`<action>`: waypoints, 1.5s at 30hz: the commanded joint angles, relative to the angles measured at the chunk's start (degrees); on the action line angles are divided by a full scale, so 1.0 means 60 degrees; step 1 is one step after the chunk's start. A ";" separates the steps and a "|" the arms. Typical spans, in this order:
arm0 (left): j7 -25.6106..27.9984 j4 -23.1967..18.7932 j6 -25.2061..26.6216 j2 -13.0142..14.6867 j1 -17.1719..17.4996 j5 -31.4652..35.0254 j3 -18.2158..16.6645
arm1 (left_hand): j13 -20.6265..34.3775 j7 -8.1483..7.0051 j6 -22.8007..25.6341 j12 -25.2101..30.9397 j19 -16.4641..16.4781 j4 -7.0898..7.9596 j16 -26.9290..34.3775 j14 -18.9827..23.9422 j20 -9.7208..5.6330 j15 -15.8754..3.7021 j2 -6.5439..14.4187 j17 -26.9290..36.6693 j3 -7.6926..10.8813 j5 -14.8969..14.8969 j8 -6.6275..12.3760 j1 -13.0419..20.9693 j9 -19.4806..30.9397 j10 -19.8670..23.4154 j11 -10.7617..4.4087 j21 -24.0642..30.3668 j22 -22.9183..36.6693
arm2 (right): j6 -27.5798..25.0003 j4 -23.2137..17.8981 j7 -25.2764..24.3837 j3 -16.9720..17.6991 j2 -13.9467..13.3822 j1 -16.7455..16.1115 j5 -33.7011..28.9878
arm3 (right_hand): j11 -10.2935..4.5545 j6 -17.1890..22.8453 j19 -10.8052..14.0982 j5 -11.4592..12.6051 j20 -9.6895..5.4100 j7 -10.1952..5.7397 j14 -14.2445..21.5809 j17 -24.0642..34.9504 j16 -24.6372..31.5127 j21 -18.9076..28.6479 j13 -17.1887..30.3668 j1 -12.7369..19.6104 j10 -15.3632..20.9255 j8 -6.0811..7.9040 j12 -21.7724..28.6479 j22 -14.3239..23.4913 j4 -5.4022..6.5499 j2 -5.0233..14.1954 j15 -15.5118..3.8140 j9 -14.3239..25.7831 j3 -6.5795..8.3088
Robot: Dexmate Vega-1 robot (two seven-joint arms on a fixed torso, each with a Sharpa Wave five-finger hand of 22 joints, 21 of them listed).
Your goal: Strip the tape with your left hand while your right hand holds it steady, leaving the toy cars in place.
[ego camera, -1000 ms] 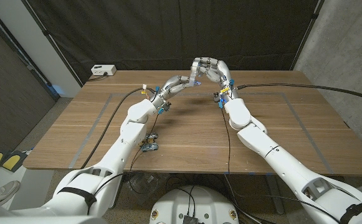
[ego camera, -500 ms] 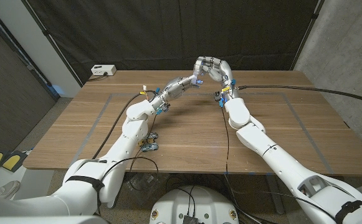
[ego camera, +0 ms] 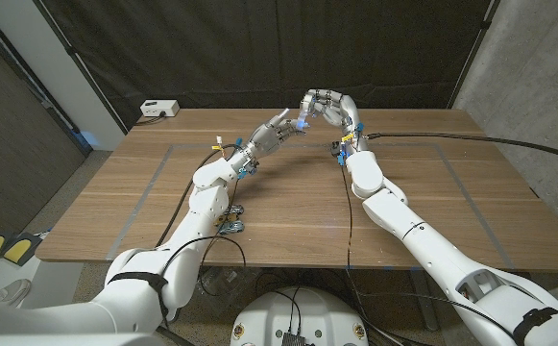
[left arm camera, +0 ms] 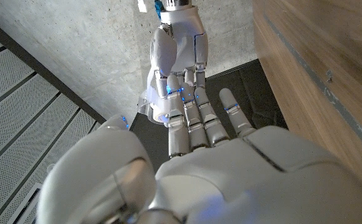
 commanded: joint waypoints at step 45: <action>0.5334 -0.3400 -0.0966 0.1181 0.1505 0.2096 0.2058 | -0.0632 -0.0597 0.2381 0.1075 0.1863 -0.2069 0.0426 0.3707 -0.0069 -0.1465 0.1560 0.0048 0.2123 0.0299 0.0562 0.4254 -0.0117 0.3720 -0.0948 0.0441 -0.1862 | 0.0548 -0.0378 0.0607 0.0016 -0.0403 -0.0248 0.0363 | -0.0701 0.0756 -0.0065 0.0058 -0.0745 0.0001 0.0044 0.0217 -0.0069 0.0147 0.1854 0.0049 0.1454 -0.0036 0.0391 -0.0028 0.0018 0.0102 -0.0450 0.1111 0.0084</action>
